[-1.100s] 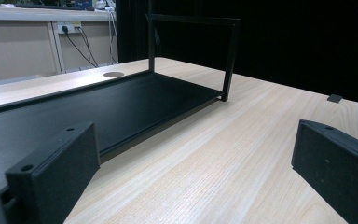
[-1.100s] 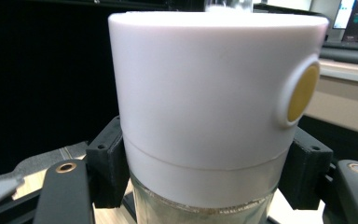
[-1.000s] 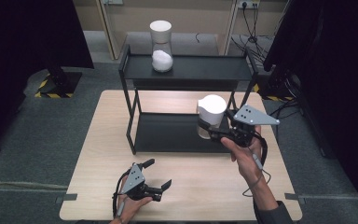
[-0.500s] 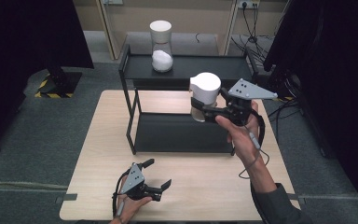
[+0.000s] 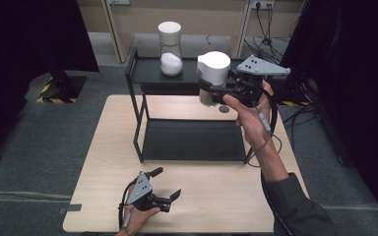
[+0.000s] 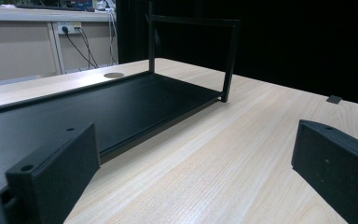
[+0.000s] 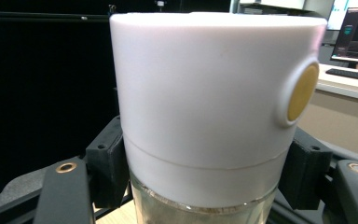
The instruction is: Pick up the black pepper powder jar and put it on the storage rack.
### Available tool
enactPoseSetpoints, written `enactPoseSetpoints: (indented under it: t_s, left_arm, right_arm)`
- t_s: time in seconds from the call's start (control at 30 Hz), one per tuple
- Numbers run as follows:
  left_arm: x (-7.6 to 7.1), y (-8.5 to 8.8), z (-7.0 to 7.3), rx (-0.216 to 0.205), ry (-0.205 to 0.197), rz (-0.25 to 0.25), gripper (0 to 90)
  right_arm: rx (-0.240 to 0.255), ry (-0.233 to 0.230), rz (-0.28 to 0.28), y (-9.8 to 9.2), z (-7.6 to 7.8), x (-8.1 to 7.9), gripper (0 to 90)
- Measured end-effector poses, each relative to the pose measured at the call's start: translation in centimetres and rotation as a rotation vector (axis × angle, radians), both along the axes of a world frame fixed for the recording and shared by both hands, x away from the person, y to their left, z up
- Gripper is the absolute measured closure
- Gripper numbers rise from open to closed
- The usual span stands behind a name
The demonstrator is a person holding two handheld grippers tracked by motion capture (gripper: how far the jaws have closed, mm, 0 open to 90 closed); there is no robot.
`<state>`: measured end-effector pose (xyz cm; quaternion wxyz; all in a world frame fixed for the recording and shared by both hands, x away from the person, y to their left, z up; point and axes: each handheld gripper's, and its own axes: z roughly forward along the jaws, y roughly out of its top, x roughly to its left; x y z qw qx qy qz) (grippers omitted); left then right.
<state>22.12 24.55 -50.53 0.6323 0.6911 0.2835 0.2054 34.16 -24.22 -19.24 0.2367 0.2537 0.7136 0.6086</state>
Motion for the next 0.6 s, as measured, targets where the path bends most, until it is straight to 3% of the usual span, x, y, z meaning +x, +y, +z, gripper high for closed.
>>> enactPoseSetpoints:
  t_s: [0.27,0.6]
  left_arm:
    - [0.0,0.0,0.0,-0.001,0.0,0.001,0.2]
    - [0.0,0.1,0.0,-0.002,0.001,0.0,0.2]
  right_arm:
    - [-0.008,0.005,-0.038,0.9,1.5,1.4,30.9]
    - [-0.023,0.007,-0.105,2.3,2.1,3.4,30.9]
